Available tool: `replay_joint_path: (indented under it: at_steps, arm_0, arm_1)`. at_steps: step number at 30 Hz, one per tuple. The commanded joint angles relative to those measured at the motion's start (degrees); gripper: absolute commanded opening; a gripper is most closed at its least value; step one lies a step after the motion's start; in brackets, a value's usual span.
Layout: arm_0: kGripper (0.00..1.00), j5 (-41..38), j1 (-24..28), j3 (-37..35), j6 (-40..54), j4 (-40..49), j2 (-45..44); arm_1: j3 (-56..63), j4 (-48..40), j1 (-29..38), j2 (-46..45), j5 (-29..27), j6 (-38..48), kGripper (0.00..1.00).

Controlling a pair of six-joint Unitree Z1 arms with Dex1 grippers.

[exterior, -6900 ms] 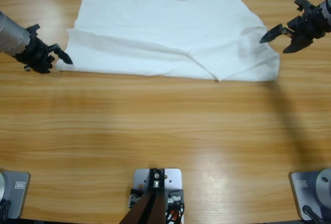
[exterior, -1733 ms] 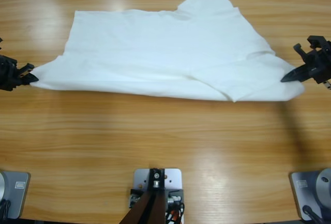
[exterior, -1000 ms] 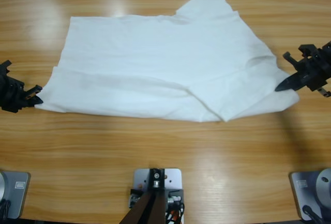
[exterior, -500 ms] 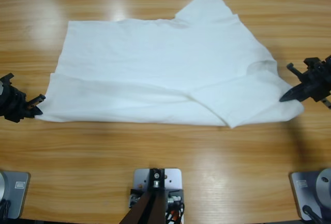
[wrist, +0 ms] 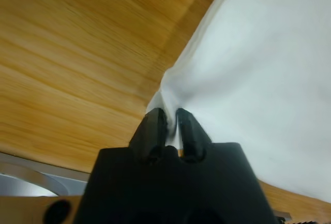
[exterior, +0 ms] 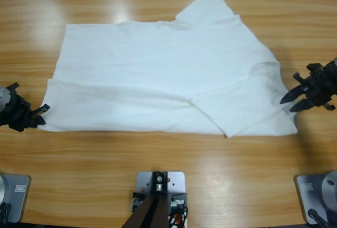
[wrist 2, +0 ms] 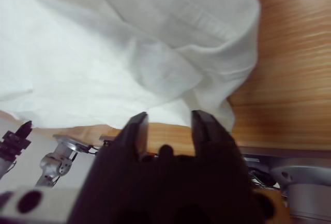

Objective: Fold clothes

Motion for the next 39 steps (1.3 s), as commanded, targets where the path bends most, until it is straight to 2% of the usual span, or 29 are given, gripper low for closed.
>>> replay_joint_path:
  at_steps: [1, 6, 12, 20, 22, 27, 30, 34, 39]
  arm_0:
    - [0.965, 2.6, -0.7, -1.2, -0.7, 0.6, -4.7]
    - [0.962, 2.9, -0.7, -2.5, -0.7, 1.6, -8.1]
    - [0.955, 4.3, -0.8, -9.2, 0.9, 8.1, -11.3]
    - [0.954, 3.7, -6.4, -9.9, 6.4, 5.9, -12.2]
    - [0.959, 3.6, -7.5, -8.7, 6.5, 5.7, -12.2]
    - [0.959, 3.6, -8.8, -6.0, 6.2, 2.9, -12.0]
    - [0.959, 3.7, -8.8, -6.3, 6.5, 2.4, -12.2]
    - [0.959, 3.7, -8.8, -6.1, 7.8, 1.6, -11.5]
    - [0.959, 3.7, -8.8, -6.0, 8.7, 0.5, -11.0]
  arm_1:
    - [-0.1, -1.6, -0.8, -1.2, -2.2, 1.4, 1.000]
    - [-0.4, -1.4, -0.8, -0.7, -2.1, 0.8, 1.000]
    - [-5.4, 1.3, -0.8, -2.2, -3.2, -1.2, 1.000]
    - [-7.8, 2.0, 0.5, -8.1, -4.1, -9.5, 1.000]
    - [-7.5, 1.9, 4.7, -8.1, -2.9, -10.3, 0.996]
    - [-8.1, -3.6, 22.6, -5.4, 0.0, -5.4, 0.991]
    - [-10.0, -5.5, 30.6, -3.6, 1.2, -4.7, 0.991]
    - [-12.2, -7.1, 34.8, -2.6, 5.1, -6.8, 0.991]
    - [-13.5, -10.0, 37.5, 0.3, 14.7, -9.9, 0.991]
